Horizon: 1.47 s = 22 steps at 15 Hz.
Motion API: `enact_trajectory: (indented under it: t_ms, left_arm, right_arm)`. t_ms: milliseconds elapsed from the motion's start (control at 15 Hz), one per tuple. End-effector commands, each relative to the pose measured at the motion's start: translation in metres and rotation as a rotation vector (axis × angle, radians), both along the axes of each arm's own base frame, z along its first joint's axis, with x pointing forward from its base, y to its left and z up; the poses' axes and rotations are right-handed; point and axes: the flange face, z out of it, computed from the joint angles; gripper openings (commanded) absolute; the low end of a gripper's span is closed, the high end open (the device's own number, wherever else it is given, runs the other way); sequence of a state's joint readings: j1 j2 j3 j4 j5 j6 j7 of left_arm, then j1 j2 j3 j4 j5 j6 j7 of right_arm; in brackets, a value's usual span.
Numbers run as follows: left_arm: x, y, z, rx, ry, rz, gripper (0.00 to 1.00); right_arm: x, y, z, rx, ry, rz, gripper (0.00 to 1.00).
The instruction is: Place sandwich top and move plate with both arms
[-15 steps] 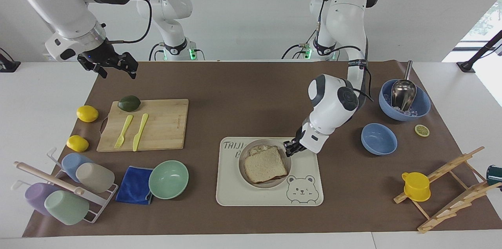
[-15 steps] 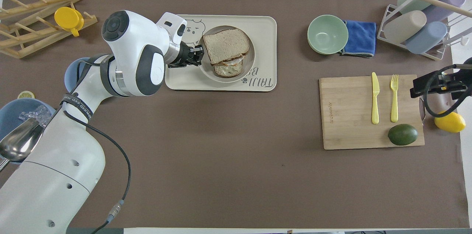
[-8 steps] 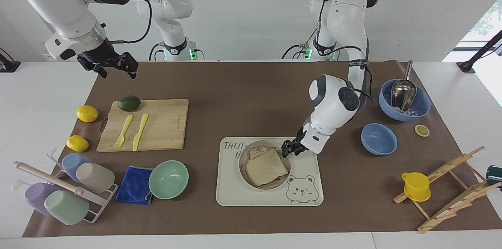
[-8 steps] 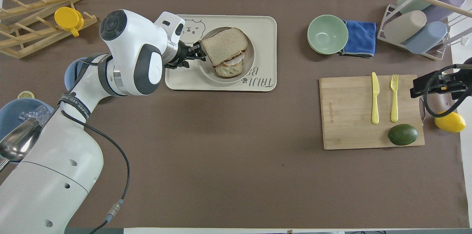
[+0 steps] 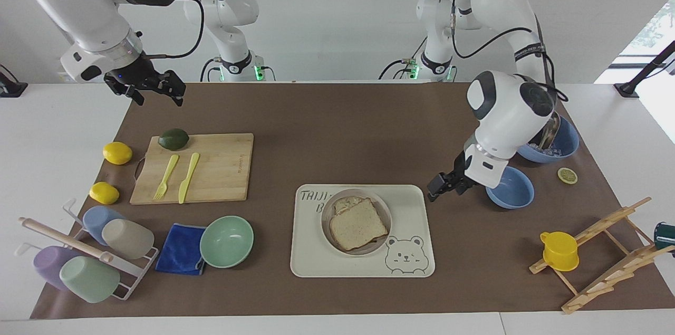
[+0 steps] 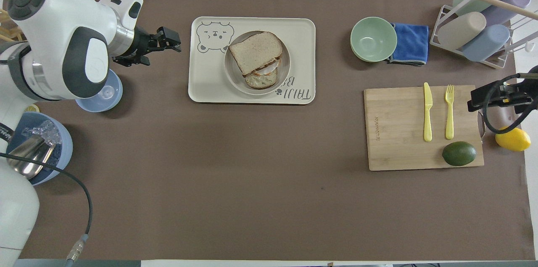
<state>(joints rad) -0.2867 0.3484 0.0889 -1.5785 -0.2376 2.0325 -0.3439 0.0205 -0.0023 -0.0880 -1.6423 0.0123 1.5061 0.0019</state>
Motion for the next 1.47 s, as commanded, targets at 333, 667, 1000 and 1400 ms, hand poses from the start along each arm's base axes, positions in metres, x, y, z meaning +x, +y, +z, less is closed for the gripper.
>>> enact_trajectory:
  t_ms: [333, 667, 1000, 1400]
  left_arm:
    - [-0.051, 0.079, 0.102, 0.15, 0.032, -0.051, 1.0]
    - [-0.09, 0.103, 0.145, 0.181, 0.085, -0.126, 1.0]
    - [-0.121, 0.105, 0.166, 0.192, 0.155, -0.149, 1.0]
    - [-0.139, 0.109, 0.143, 0.188, 0.172, -0.239, 1.0]
  right_arm:
    - [-0.004, -0.002, 0.003, 0.002, -0.001, 0.02, 1.0]
    - [-0.004, -0.003, 0.003, 0.002, -0.001, 0.019, 1.0]
    - [-0.004, -0.003, 0.003, 0.002, -0.001, 0.019, 1.0]
    - [-0.004, -0.003, 0.003, 0.002, -0.001, 0.019, 1.0]
